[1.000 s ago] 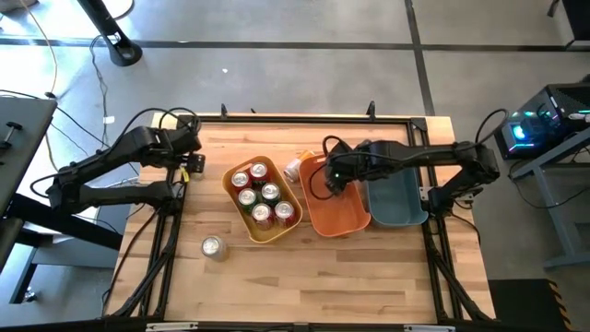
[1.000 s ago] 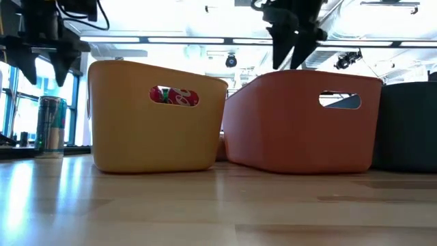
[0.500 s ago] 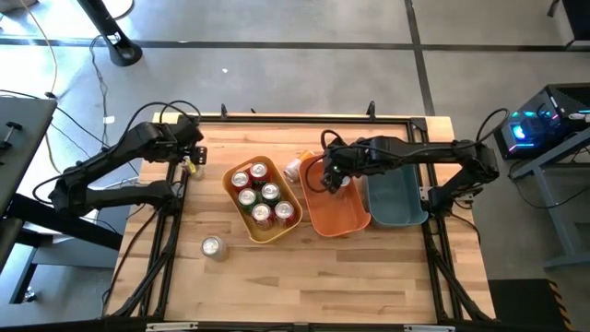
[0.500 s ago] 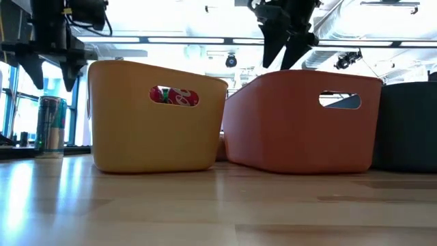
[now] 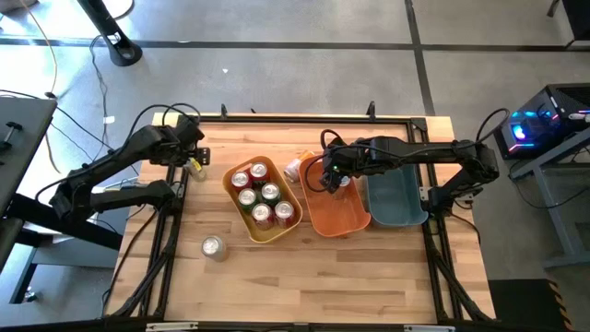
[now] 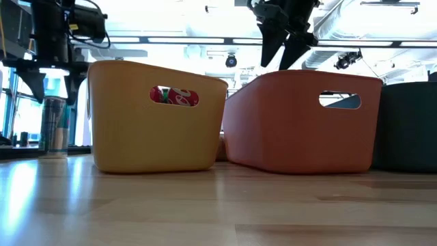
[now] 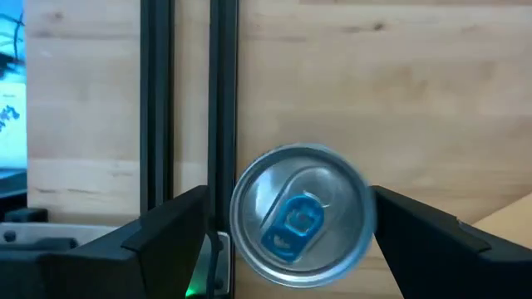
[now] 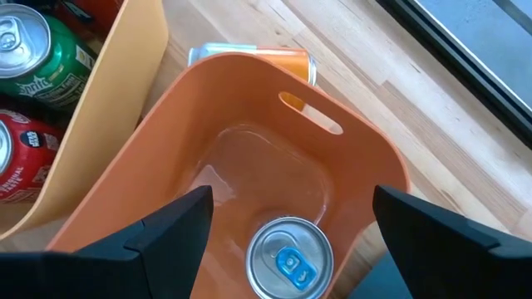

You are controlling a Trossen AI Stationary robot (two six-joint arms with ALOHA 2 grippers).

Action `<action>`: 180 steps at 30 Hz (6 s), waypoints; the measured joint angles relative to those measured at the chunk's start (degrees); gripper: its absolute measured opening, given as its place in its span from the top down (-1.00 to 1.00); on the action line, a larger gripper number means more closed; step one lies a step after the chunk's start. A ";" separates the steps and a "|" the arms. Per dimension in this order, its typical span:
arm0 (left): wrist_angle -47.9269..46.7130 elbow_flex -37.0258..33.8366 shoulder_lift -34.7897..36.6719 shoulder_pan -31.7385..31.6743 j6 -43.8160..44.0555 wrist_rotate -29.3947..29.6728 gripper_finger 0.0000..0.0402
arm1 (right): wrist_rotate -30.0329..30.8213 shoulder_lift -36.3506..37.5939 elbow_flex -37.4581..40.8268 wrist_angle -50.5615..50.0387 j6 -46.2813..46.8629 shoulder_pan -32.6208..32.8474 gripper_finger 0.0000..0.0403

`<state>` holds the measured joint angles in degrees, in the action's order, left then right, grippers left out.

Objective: Sort soda cans
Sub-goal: Put the blue soda can into the orange bin, then put the top yellow-white soda can into the blue bin

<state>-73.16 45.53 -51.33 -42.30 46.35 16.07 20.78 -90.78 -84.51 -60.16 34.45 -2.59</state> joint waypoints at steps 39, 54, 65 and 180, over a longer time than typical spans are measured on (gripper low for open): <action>16.79 20.84 -2.83 -0.91 -12.99 -3.44 -0.12 | 7.23 16.40 -1.64 -1.89 4.30 1.86 -0.62; 35.98 35.50 -22.47 14.96 -20.47 -14.02 -0.12 | 13.30 19.59 -1.66 0.46 14.50 12.04 -0.62; 43.08 52.02 -42.14 26.08 -28.75 -21.85 -0.12 | 18.18 24.97 -1.66 16.87 8.17 19.62 -0.62; 39.78 40.34 -61.73 20.15 -35.81 -16.83 -0.97 | 22.54 23.95 -1.68 13.19 8.47 20.17 -0.62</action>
<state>-33.38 85.86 -113.06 -22.15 10.54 -0.76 43.32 -66.83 -86.19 -46.97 42.92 17.58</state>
